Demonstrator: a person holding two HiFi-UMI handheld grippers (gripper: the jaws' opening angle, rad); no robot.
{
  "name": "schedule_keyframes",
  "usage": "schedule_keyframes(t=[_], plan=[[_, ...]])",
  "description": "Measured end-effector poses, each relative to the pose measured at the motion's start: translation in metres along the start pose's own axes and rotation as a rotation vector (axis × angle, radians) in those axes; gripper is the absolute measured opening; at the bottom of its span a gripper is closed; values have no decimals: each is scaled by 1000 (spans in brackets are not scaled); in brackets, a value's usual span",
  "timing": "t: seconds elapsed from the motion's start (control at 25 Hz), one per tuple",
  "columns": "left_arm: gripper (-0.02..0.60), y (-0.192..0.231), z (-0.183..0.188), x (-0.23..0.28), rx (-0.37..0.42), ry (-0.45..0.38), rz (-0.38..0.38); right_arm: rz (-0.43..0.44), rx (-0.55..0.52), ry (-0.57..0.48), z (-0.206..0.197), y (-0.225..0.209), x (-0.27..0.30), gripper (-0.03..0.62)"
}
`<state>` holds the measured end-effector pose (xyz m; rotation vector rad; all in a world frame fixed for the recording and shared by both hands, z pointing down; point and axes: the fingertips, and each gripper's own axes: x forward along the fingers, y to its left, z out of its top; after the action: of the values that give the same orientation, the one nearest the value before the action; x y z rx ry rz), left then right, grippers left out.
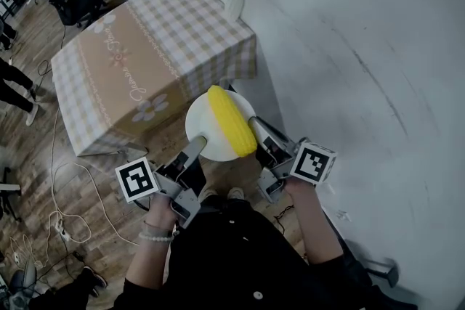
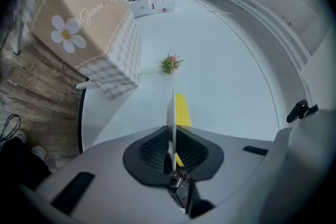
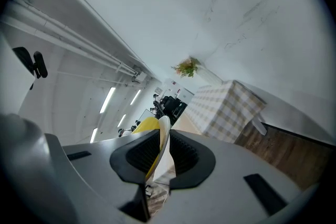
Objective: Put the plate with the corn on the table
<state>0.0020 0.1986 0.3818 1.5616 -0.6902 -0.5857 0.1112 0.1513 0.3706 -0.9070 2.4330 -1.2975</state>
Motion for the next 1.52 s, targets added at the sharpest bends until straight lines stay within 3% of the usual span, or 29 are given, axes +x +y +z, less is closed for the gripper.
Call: schedule_keyframes(t=[0.48, 0.84, 1.52], plan=[[32, -1, 14, -18, 21, 25, 13, -20, -37, -30, -13, 14, 11, 86], [34, 3, 22, -33, 34, 40, 15, -100, -84, -36, -27, 14, 16, 86], [32, 5, 29, -46, 33, 49, 14, -129, -110, -53, -34, 26, 22, 84]])
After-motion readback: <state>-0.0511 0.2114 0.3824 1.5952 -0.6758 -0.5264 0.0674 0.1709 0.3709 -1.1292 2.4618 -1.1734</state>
